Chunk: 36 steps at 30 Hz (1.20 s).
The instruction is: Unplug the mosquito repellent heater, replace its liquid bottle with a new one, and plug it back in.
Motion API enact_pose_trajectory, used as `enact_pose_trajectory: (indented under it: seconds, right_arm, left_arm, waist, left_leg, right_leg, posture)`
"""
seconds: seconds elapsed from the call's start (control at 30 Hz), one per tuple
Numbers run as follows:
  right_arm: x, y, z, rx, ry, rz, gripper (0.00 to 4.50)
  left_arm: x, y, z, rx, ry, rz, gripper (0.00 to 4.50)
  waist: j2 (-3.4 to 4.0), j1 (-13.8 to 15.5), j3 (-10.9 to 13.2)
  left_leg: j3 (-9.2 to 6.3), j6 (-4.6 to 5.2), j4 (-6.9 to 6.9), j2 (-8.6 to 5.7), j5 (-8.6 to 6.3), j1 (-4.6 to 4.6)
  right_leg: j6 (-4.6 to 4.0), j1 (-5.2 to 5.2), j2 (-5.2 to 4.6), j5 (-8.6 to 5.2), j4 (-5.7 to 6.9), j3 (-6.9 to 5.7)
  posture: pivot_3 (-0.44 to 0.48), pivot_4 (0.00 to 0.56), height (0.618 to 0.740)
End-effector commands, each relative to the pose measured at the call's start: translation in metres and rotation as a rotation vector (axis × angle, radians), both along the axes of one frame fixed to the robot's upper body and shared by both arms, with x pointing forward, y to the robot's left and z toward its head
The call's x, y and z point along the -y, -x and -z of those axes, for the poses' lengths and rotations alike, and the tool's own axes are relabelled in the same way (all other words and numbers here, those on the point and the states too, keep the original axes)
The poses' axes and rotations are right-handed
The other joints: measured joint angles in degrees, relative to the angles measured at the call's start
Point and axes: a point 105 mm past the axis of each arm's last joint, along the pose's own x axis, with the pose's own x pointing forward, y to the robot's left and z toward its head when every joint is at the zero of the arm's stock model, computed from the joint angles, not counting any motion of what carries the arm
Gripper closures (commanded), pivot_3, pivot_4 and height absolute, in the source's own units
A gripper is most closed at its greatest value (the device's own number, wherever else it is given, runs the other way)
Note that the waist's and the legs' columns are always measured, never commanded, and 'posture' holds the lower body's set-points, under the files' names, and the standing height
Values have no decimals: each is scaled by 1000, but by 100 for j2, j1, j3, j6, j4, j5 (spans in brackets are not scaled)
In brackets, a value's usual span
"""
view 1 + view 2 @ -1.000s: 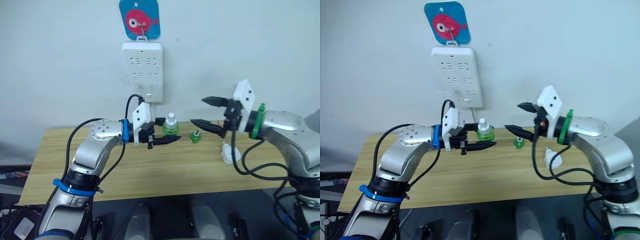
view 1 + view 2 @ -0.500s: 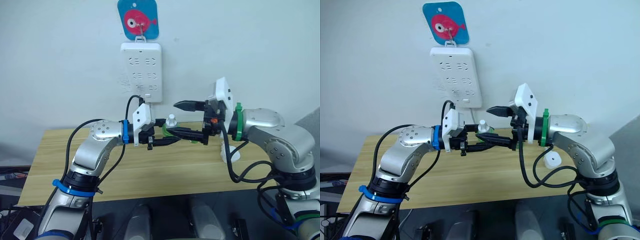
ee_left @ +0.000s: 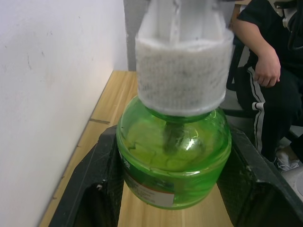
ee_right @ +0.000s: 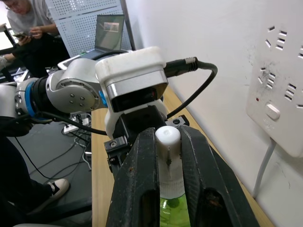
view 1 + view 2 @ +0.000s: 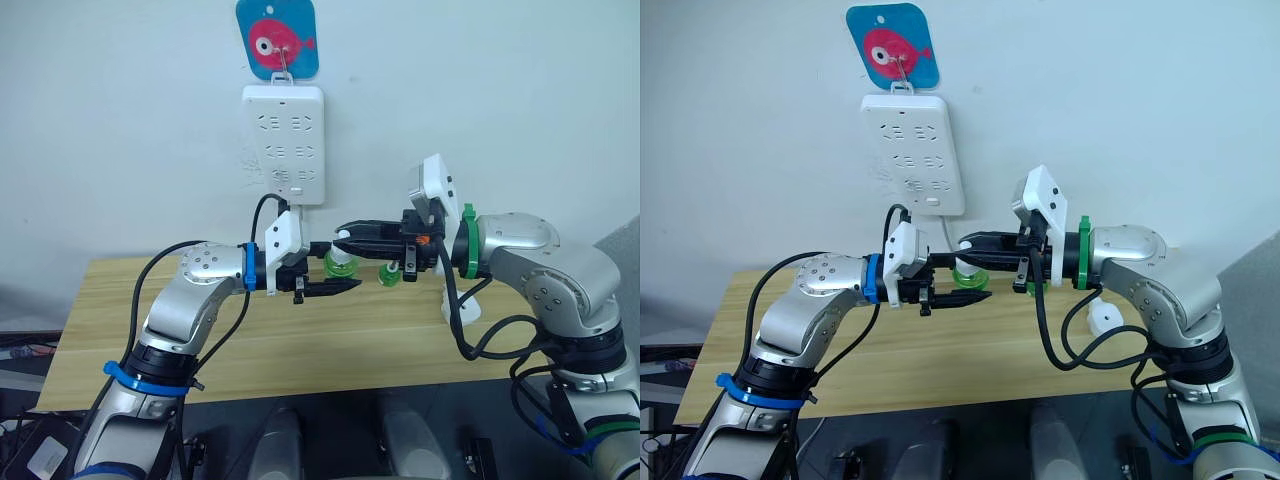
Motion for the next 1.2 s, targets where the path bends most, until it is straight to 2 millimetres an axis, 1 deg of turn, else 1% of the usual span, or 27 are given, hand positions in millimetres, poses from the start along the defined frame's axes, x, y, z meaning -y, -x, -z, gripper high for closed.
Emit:
enact_pose_trajectory:
  seconds: [0.03, 0.17, 0.2, 0.27, 0.3, 0.33, 0.4, 0.47, 0.6, 0.73, 0.83, 0.97, 1.2]
  right_arm:
    - [-1, 12, -25, 70, -66, -73, 4215]
    - [13, 2, -51, 135, -134, 10, 4215]
    - [17, 0, -52, 146, -136, 32, 4215]
    - [27, -2, -47, 155, -111, 84, 4215]
    - [32, -4, -38, 162, -84, 120, 4215]
    - [38, -7, -25, 181, -47, 178, 4215]
    - [52, -17, -2, 234, -7, 319, 4215]
    - [67, -22, 29, 263, 24, 442, 4215]
    - [90, -24, 84, 186, 16, 627, 4215]
    - [99, -28, 132, 119, 50, 712, 4215]
    - [102, -36, 154, 73, 46, 757, 4215]
    - [104, -48, 178, 60, 77, 788, 4215]
    - [107, -68, 204, -5, 74, 862, 4215]
  left_arm:
    - [-3, 1, 0, 16, -18, -3, 2231]
    - [-12, 2, 16, -1, -79, -18, 2231]
    - [-14, 3, 18, -9, -87, -24, 2231]
    - [-17, 4, 22, -25, -94, -33, 2231]
    - [-19, 6, 23, -29, -100, -35, 2231]
    - [-21, 7, 24, -33, -105, -36, 2231]
    - [-24, 9, 24, -42, -111, -42, 2231]
    - [-25, 10, 24, -46, -116, -42, 2231]
    - [-27, 12, 22, -51, -118, -43, 2231]
    - [-27, 16, 21, -59, -126, -38, 2231]
    - [-28, 17, 19, -61, -132, -35, 2231]
    - [-30, 17, 18, -62, -138, -38, 2231]
    - [-33, 20, 19, -67, -153, -39, 2231]
  waist:
    - [0, -5, 0]
    - [0, -12, 0]
    - [1, -12, 0]
    - [1, 8, 0]
    - [1, 21, 0]
    - [1, 41, 0]
    - [0, 79, 0]
    - [0, 87, 0]
    - [0, 96, 1]
    - [1, 79, 2]
    - [3, 77, 3]
    - [6, 91, 5]
    - [10, 120, 8]
  left_leg:
    - [0, 3, 0, 0, -2, 0]
    - [0, 6, 0, 2, -3, 2]
    - [0, 6, -1, 1, -3, 1]
    - [-1, 8, -1, 1, -4, 1]
    - [-2, 8, -3, 1, -5, 0]
    - [-2, 10, -3, 0, -6, -2]
    - [-8, 12, -4, -1, -7, -5]
    - [1, 16, -5, -1, -9, -5]
    - [9, 20, -2, 0, -11, 0]
    - [19, 21, -1, 5, -12, 14]
    - [19, 21, -2, 9, -12, 17]
    - [19, 21, -2, 7, -12, 15]
    - [17, 21, -5, 8, -12, 16]
  right_leg:
    - [0, 0, 0, 0, 0, 0]
    - [0, 0, 1, 0, 2, -1]
    - [0, 0, 1, 0, 1, 0]
    - [0, 0, 1, 0, 0, -1]
    - [0, 0, 1, 0, -2, -1]
    - [0, 0, -1, 0, -2, -1]
    - [0, 2, -1, 0, -10, -6]
    - [0, 1, -1, 0, -11, 0]
    - [1, 1, 1, 0, 0, 7]
    - [0, 3, 7, -1, 11, 19]
    - [0, 4, 13, -1, 12, 19]
    - [0, 4, 13, -1, 9, 20]
    - [-1, 4, 13, -1, 8, 19]
  posture:
    - [-123, 192, 740]
    - [-121, 198, 740]
    - [-120, 199, 740]
    - [-119, 205, 740]
    - [-119, 209, 740]
    - [-119, 209, 740]
    - [-120, 221, 740]
    - [-111, 228, 740]
    - [-99, 244, 740]
    - [-88, 253, 740]
    - [-82, 257, 740]
    - [-69, 260, 740]
    - [-52, 264, 740]
